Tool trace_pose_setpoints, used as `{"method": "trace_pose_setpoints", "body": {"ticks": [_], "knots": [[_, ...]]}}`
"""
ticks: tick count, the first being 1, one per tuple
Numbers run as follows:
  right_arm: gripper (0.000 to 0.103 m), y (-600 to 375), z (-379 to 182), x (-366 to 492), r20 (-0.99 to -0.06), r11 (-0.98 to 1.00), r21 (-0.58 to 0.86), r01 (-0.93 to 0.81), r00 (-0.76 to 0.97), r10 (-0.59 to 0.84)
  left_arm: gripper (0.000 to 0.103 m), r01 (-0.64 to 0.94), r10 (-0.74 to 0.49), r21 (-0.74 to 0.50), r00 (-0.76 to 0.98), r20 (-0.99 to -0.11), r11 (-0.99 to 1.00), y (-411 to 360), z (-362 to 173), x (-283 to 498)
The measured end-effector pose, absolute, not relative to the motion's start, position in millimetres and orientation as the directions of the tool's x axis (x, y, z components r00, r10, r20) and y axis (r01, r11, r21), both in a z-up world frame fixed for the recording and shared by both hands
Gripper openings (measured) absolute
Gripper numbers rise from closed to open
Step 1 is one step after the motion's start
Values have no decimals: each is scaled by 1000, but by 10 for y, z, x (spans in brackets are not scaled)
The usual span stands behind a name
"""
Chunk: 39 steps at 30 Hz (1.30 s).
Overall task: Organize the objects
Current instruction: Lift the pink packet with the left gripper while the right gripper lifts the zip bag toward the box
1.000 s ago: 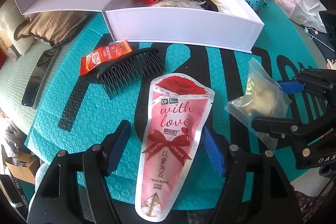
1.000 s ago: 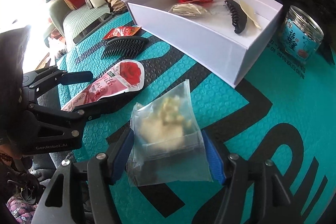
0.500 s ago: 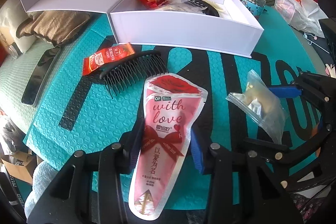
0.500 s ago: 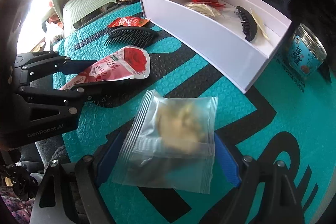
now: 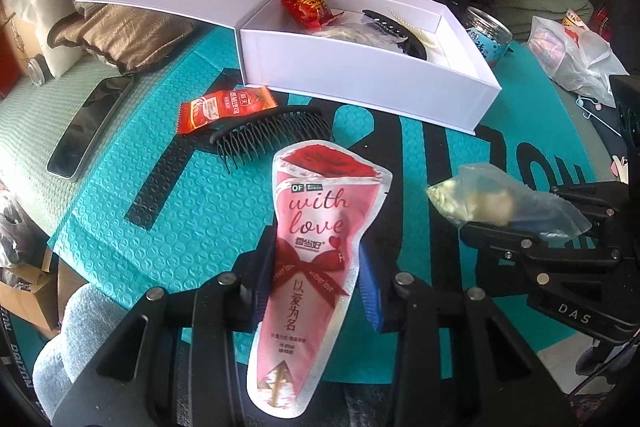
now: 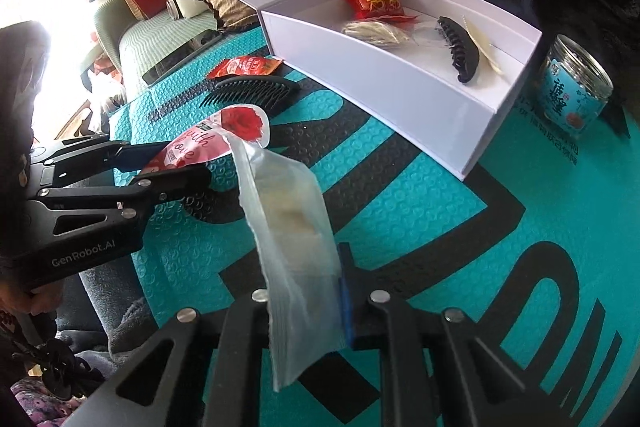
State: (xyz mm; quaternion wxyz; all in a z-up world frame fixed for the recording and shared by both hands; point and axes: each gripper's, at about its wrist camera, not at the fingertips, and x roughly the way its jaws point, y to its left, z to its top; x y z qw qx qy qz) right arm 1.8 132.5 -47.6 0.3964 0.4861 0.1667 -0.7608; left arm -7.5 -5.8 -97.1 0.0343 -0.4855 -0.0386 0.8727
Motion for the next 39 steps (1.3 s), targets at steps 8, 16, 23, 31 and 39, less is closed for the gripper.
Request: {"method": "trace_pose_setpoints", "body": {"ticks": [8, 16, 23, 31, 39], "knots": [[15, 1300, -309, 88, -852, -606, 147, 782, -210, -479, 36, -27, 89, -90, -557, -825, -996, -30, -722, -6], [15, 1330, -106, 121, -825, -602, 157, 783, -230, -516, 36, -32, 73, -68, -596, -800, -997, -30, -433, 55], [15, 1328, 102, 126, -802, -587, 142, 797, -255, -540, 36, -37, 77, -69, -614, -785, -997, -18, -236, 24], [15, 1336, 302, 22, -778, -587, 115, 802, -294, -555, 36, -57, 78, -54, -637, -767, -997, 49, -23, -131], [15, 1334, 399, -199, -754, -583, 109, 805, -315, -576, 36, -73, 93, -60, -648, -756, -995, 133, 115, -432]]}}
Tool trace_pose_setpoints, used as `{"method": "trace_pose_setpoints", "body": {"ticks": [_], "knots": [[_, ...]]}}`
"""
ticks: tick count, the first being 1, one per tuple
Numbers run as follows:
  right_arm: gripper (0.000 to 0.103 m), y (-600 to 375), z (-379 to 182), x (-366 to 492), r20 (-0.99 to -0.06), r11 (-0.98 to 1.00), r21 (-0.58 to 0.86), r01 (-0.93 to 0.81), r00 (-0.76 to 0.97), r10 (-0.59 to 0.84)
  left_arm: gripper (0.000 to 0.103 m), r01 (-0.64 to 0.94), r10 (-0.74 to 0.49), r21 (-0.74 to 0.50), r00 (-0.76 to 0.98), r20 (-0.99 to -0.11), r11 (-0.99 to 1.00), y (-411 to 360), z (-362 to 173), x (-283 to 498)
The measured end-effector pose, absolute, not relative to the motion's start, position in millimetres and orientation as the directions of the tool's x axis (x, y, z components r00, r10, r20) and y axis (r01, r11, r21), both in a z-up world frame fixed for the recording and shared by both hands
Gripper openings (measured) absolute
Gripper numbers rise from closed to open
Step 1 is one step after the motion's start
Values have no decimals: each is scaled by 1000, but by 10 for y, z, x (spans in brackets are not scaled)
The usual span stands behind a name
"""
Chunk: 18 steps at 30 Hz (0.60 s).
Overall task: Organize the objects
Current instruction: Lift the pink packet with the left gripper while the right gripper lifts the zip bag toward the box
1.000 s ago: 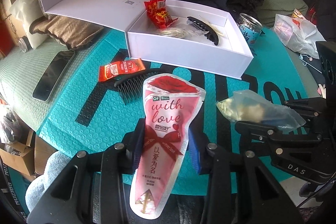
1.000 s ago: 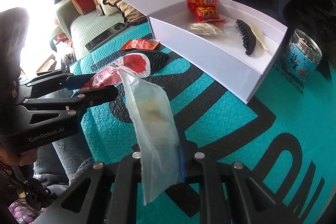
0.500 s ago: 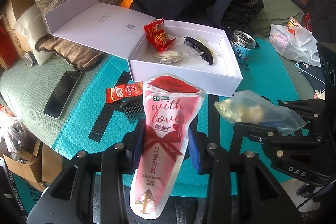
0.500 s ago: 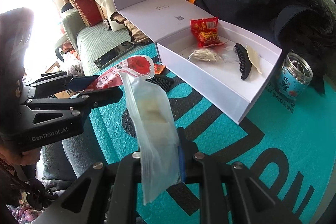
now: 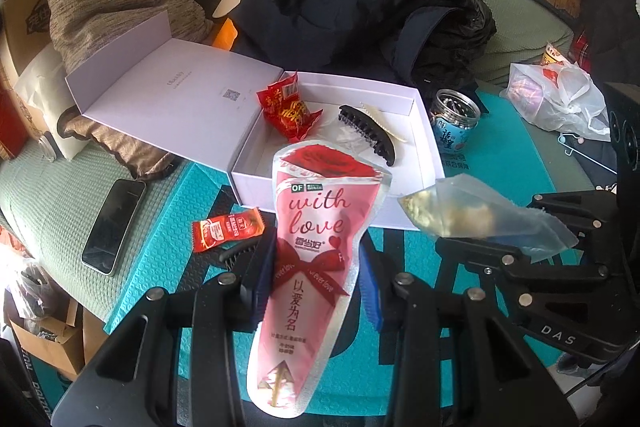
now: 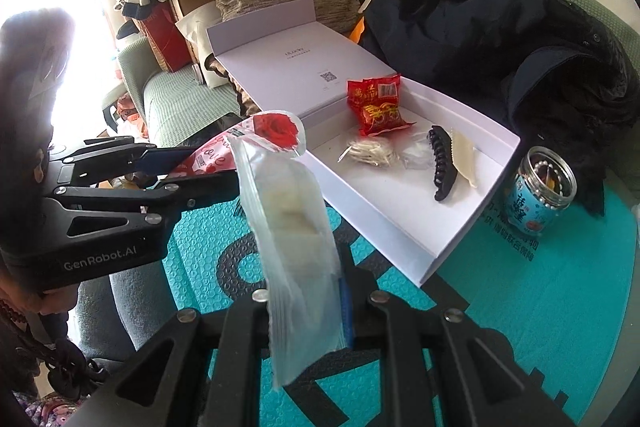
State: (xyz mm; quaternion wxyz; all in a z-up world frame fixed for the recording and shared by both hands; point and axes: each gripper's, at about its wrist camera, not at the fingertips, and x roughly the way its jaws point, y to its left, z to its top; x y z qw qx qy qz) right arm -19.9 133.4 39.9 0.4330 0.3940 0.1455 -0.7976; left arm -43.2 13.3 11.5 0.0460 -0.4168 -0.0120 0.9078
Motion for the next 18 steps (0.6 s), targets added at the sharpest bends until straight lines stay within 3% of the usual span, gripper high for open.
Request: {"method": "trace_pose_setpoints", "body": {"ticks": [18], "knots": [[15, 1271, 555, -891, -721, -588, 56, 807, -375, -583, 36, -150, 121, -27, -667, -735, -988, 381, 309, -1377]]}}
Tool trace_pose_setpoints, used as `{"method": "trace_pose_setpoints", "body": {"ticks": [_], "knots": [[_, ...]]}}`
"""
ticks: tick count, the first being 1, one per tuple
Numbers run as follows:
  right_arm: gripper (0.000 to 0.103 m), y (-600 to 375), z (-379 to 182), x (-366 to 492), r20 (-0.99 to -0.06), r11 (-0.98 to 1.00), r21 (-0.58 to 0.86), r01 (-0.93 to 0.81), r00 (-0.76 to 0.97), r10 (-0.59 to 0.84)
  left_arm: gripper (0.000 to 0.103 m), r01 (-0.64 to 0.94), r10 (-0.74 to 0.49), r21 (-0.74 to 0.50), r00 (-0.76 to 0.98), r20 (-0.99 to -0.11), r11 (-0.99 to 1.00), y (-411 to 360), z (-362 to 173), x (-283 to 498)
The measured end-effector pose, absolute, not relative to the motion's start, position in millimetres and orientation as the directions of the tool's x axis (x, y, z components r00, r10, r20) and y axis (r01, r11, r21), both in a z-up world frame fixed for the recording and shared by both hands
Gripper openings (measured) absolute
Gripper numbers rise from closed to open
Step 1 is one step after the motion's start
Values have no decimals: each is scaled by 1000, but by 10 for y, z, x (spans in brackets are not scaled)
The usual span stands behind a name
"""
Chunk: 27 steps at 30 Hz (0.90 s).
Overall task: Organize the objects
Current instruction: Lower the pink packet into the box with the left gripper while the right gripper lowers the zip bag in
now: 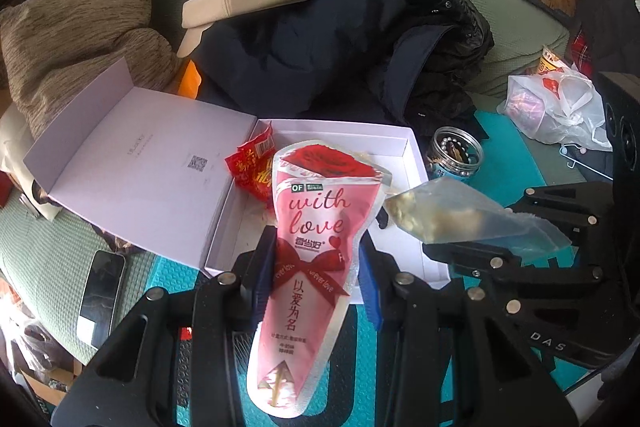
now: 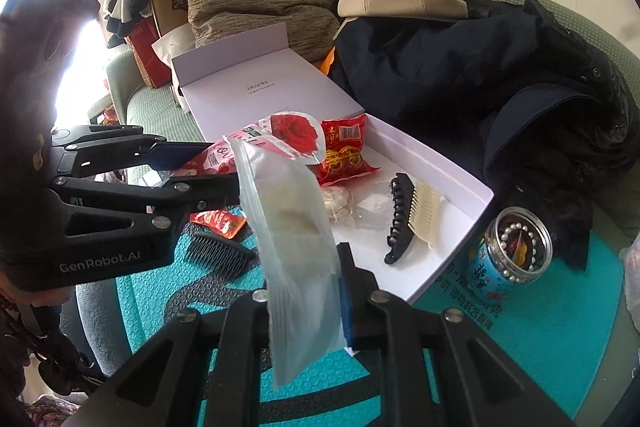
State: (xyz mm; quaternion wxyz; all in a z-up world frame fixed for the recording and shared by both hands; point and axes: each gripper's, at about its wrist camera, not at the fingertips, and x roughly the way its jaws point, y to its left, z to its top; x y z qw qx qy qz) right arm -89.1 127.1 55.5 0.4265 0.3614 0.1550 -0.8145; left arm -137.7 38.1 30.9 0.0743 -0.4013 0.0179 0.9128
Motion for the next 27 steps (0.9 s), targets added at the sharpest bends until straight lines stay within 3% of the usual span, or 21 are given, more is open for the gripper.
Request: {"method": "trace_pose_setpoints", "body": {"ticks": [14, 27], "knots": [[15, 1134, 479, -1426, -730, -637, 38, 770, -414, -544, 36, -203, 136, 7, -684, -717, -979, 390, 272, -2108], [15, 914, 241, -1831, -752, -684, 25, 729, -437, -494, 36, -228, 120, 42, -648, -752, -973, 370, -71, -2755]]}}
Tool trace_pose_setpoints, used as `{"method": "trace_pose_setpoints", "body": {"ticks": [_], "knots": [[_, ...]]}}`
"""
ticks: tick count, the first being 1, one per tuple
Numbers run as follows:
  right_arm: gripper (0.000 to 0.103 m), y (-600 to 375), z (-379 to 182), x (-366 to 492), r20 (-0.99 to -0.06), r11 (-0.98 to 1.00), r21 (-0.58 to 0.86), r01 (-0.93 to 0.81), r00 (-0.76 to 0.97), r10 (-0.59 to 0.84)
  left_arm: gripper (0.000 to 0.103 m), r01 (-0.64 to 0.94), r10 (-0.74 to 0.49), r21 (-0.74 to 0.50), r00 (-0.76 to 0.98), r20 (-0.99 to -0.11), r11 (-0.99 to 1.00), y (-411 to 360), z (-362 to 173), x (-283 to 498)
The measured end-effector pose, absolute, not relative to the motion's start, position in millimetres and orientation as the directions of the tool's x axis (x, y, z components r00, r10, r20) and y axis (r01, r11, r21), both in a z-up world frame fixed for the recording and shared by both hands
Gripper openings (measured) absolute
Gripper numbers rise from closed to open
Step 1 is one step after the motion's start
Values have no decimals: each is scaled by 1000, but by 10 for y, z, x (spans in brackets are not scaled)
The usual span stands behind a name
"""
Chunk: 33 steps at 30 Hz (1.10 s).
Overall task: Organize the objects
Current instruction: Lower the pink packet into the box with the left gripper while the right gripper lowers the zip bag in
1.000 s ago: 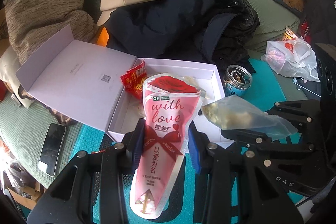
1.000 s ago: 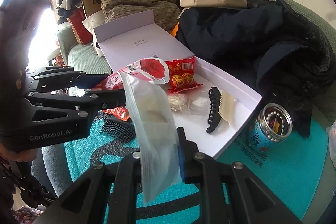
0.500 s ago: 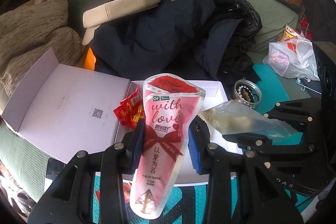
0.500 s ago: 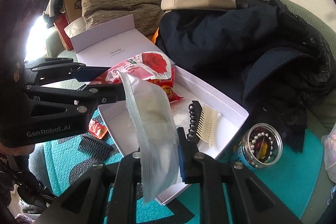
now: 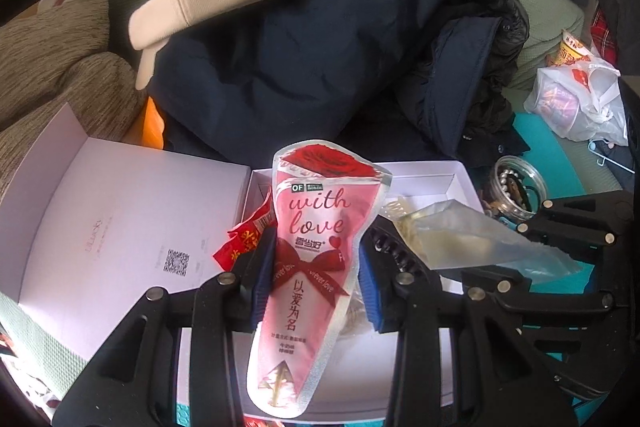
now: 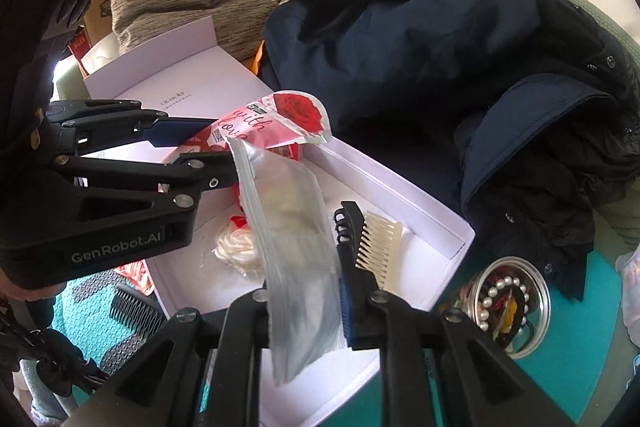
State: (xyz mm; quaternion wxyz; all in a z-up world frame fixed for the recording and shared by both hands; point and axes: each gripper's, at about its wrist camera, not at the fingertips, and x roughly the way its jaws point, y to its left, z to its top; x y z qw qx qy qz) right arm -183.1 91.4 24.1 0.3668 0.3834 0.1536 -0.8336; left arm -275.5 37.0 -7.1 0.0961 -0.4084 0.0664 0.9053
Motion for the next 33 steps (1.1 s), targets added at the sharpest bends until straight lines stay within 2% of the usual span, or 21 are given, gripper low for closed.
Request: {"method": "trace_pose_setpoints", "body": {"ticks": [5, 9, 15, 27, 33], "knots": [[15, 857, 162, -1973, -760, -719, 15, 695, -459, -460, 36, -241, 122, 41, -624, -772, -970, 366, -232, -2969], [15, 821, 96, -2061, -768, -740, -6, 673, -477, -428, 36, -239, 70, 108, -630, -774, -965, 431, -369, -3045], [15, 798, -2, -2173, -783, -767, -38, 641, -496, -376, 36, -262, 73, 121, -624, -778, -957, 476, -493, -3122], [15, 711, -172, -2236, -806, -788, -50, 613, -490, -331, 36, -260, 99, 48, -523, -847, -964, 425, -865, -3228], [15, 666, -252, -2245, -820, -787, -54, 615, -477, -316, 36, -275, 91, 69, -530, -843, -959, 473, -920, -3176]]}}
